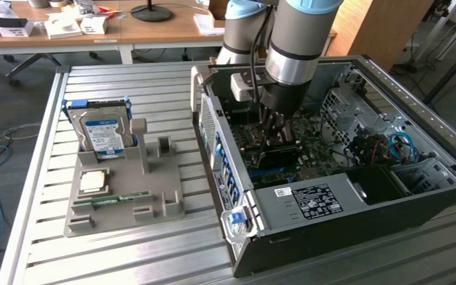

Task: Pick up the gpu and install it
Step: 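Press down on the gpu until it lock into place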

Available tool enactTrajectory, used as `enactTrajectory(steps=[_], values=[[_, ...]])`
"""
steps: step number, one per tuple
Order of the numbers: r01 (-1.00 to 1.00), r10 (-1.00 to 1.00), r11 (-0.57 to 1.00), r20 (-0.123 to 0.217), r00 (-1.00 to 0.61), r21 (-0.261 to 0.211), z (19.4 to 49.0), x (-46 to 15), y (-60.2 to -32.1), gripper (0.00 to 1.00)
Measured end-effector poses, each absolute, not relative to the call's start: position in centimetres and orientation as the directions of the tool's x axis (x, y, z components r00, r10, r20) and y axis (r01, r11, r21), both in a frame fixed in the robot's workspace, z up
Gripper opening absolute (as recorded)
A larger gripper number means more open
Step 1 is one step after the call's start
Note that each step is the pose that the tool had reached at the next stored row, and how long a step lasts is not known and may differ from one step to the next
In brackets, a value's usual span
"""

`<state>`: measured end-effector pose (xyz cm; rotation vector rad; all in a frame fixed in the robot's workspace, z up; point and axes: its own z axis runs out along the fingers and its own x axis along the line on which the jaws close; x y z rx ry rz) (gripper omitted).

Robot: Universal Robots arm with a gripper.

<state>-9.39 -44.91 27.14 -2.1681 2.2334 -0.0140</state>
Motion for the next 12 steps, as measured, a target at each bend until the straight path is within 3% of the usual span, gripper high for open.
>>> enactTrajectory(steps=[12], values=[[-0.999,-0.999,0.03,-0.015,-0.029,-0.027,26.9,-9.45,-44.91,0.11]])
